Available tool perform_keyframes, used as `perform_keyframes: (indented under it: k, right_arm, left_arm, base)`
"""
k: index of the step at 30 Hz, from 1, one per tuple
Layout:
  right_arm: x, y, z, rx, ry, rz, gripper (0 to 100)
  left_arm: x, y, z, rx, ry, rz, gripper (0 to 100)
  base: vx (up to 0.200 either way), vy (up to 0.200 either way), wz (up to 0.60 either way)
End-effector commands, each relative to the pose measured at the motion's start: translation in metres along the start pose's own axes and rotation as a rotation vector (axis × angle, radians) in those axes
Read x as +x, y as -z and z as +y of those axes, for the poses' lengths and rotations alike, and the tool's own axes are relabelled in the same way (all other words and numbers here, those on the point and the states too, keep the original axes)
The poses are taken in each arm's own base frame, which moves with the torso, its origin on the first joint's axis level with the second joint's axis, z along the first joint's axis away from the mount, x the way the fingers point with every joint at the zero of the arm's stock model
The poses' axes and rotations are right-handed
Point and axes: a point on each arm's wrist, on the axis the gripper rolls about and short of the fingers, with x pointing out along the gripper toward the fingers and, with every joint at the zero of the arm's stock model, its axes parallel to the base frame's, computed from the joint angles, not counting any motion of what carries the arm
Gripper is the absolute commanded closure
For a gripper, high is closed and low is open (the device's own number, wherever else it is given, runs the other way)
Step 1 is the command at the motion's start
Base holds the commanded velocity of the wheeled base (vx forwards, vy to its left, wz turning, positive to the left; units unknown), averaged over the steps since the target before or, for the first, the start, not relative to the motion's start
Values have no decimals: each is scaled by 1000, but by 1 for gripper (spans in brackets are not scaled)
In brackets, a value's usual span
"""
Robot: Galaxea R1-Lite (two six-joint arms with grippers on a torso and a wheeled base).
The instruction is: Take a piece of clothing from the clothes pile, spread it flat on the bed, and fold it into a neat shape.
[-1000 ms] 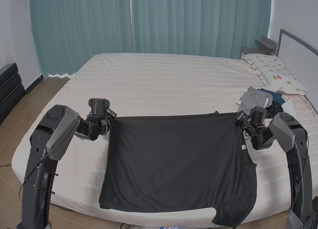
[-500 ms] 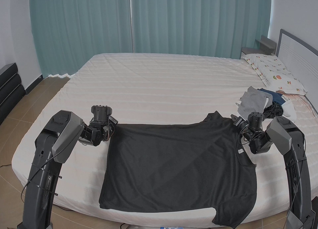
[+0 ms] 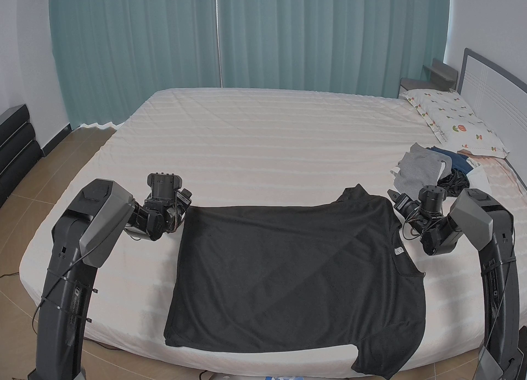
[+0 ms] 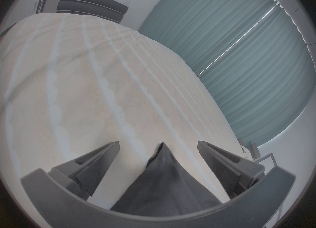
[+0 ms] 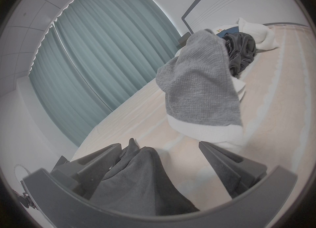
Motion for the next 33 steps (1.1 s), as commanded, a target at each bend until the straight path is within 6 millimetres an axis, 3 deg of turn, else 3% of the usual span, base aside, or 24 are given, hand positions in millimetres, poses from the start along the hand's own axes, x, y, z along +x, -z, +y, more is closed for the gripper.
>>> perform_keyframes:
  k: [1, 2, 7, 15, 18, 19, 23, 24, 30, 33]
  right_arm:
    - [-31, -31, -3, 17, -2, 0, 0]
    - [-45, -36, -3, 19, -3, 10, 0]
    - [-98, -44, 2, 28, 6, 72, 0]
    - [-191, -30, 5, 46, 20, 197, 0]
    - [-206, -25, 3, 51, 31, 226, 0]
    - [-226, -18, 1, 56, 45, 267, 0]
    - [-240, -11, -3, 63, 56, 289, 0]
    - [-251, -3, -7, 109, 47, 328, 0]
    - [-254, 16, -20, 171, 53, 398, 0]
    - [-256, 12, -26, 198, 66, 391, 0]
  left_arm:
    - [-47, -24, -9, -4, -6, 18, 0]
    - [-65, -26, -9, -1, 2, 56, 0]
    - [-110, -29, 1, -3, -4, 117, 0]
    - [-186, -11, 28, -105, 52, 239, 0]
    - [-198, -5, 34, -108, 57, 265, 0]
    - [-215, 6, 44, -97, 45, 300, 0]
    - [-227, 14, 53, -95, 29, 325, 0]
    - [-233, 24, 63, -109, -1, 355, 0]
    - [-230, 47, 81, -83, -60, 418, 0]
    - [-232, 52, 86, -76, -51, 426, 0]
  base:
    - [0, 0, 0]
    - [0, 0, 0]
    - [0, 0, 0]
    - [0, 0, 0]
    - [0, 0, 0]
    - [0, 0, 0]
    - [0, 0, 0]
    - [-200, 0, 0]
    - [-200, 0, 0]
    - [-133, 0, 0]
